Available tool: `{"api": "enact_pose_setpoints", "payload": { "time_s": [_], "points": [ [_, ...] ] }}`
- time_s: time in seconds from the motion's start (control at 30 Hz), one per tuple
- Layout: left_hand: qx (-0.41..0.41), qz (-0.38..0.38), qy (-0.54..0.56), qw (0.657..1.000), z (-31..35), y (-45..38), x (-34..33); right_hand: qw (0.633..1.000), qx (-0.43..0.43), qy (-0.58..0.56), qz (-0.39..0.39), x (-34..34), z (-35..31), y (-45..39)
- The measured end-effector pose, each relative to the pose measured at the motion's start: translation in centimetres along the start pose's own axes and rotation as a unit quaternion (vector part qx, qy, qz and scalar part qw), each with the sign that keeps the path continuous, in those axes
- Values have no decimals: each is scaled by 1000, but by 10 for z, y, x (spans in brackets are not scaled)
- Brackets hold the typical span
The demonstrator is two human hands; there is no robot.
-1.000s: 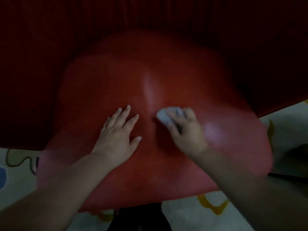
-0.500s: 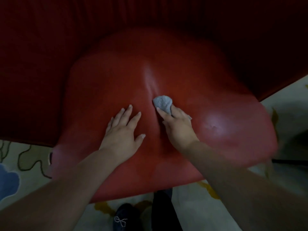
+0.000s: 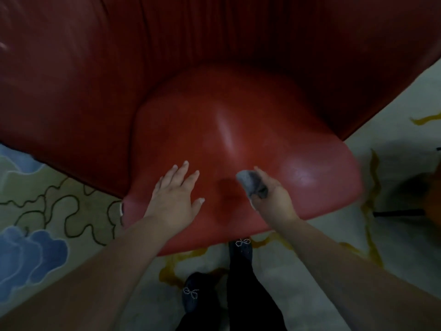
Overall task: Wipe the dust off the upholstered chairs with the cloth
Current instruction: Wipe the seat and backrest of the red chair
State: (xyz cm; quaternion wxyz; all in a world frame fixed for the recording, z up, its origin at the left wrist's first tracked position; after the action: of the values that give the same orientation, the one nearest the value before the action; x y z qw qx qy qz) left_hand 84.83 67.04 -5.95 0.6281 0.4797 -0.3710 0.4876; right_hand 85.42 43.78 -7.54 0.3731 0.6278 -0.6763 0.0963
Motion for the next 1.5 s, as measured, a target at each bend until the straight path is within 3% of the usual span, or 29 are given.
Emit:
{"api": "enact_pose_setpoints", "payload": {
  "time_s": [0.1, 0.23, 0.63, 0.9, 1.03, 1.27, 1.37, 1.5],
  "points": [
    [2, 11, -20, 1000, 3, 19, 36, 989, -104, -103, -9, 27, -40, 10],
    [-2, 26, -43, 999, 9, 43, 86, 976, -170, -130, -36, 61, -84, 26],
    [25, 115, -42, 992, -9, 51, 225, 962, -139, -217, -87, 88, -214, 40],
    [25, 171, -28, 984, -98, 61, 286, 968, -61, -242, -35, 25, -311, 48],
    [6, 176, -3, 984, -167, 51, 314, 956, -74, -281, 36, -23, -348, 62],
    [-61, 119, 29, 991, -246, 27, 336, 916, -142, -345, 144, -83, -389, 92],
    [-74, 108, 63, 989, -256, 15, 335, 908, -129, -349, 193, -94, -393, 104],
    [-35, 43, 155, 986, -258, -5, 321, 931, -61, -302, 197, -104, -394, 110]
  ]
}}
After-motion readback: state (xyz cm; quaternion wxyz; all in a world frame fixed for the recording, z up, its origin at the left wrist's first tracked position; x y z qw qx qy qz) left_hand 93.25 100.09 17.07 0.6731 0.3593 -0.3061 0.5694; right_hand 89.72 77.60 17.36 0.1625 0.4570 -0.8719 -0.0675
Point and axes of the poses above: each hand's wrist, its own y-axis away from the middle knuckle, its own x-axis out of the back of the hand, z = x × y, the point moved 1 cm from there along -y, towards the middle knuckle, and after that the axes turned 12 degrees about z, right-handed, at the moved point
